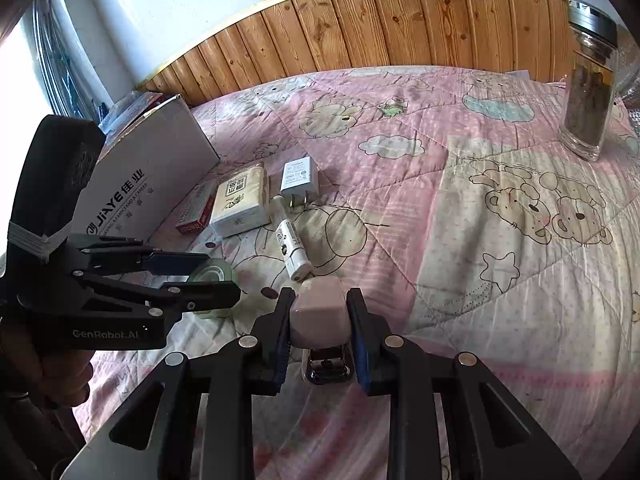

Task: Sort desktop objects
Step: 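Grasp the pink stapler with the right tool while the left tool grasps the green tape roll, then carry the stapler and tape roll with both tools over the cardboard box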

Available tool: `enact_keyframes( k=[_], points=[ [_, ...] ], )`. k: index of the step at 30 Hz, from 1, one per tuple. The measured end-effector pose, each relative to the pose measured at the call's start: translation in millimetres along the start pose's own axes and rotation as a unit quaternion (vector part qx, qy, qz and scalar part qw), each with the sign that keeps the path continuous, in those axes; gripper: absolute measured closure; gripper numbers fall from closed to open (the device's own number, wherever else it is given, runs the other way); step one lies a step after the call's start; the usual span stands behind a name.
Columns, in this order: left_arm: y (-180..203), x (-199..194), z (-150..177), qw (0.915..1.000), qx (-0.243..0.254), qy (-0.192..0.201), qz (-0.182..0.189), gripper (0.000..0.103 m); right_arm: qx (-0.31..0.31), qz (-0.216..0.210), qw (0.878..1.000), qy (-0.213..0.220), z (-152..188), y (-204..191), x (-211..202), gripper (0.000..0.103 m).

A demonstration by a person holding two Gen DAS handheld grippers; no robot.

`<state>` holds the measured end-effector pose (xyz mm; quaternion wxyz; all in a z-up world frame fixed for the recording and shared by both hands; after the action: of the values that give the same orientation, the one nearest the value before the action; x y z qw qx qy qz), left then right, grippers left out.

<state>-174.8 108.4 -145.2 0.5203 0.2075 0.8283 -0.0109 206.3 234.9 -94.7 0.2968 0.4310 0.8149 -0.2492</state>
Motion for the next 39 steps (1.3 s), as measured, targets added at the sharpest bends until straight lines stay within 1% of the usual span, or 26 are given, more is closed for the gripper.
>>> enact_keyframes(
  k=[4,11,17,22,28,39],
  points=[
    [-1,-14,8,1.0000,-0.007,0.004,0.004,0.054,-0.002,0.008,1.000,0.002,6,-12,-8,0.076],
    [0,-47,20,0.9995,-0.014,0.022,0.016,0.054,0.003,0.013,1.000,0.008,17,-34,-28,0.076],
    [0,-75,34,0.9989,-0.018,0.036,0.025,0.054,-0.011,0.015,1.000,0.011,25,-63,-44,0.076],
    [-8,-99,44,0.9979,-0.031,0.050,0.027,0.054,-0.026,0.014,0.999,0.016,28,-90,-56,0.076],
    [-19,-133,51,0.9958,-0.041,0.078,0.023,0.054,-0.052,0.013,0.998,0.028,24,-125,-74,0.076],
    [-50,-191,73,0.9890,-0.063,0.134,-0.003,0.054,-0.106,0.000,0.993,0.052,13,-195,-98,0.076]
  ],
)
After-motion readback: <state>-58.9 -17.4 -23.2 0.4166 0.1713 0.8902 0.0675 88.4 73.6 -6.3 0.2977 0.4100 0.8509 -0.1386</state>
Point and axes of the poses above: each gripper's, at about its wrist camera, not at the fingertips, and x roughly the way its jaws point, y to its right, z to its underside, the point moved 2 cm from there along x, roughly the way its jaws point, and after that the axes turned 4 degrees about y, right-handed, at the moved point
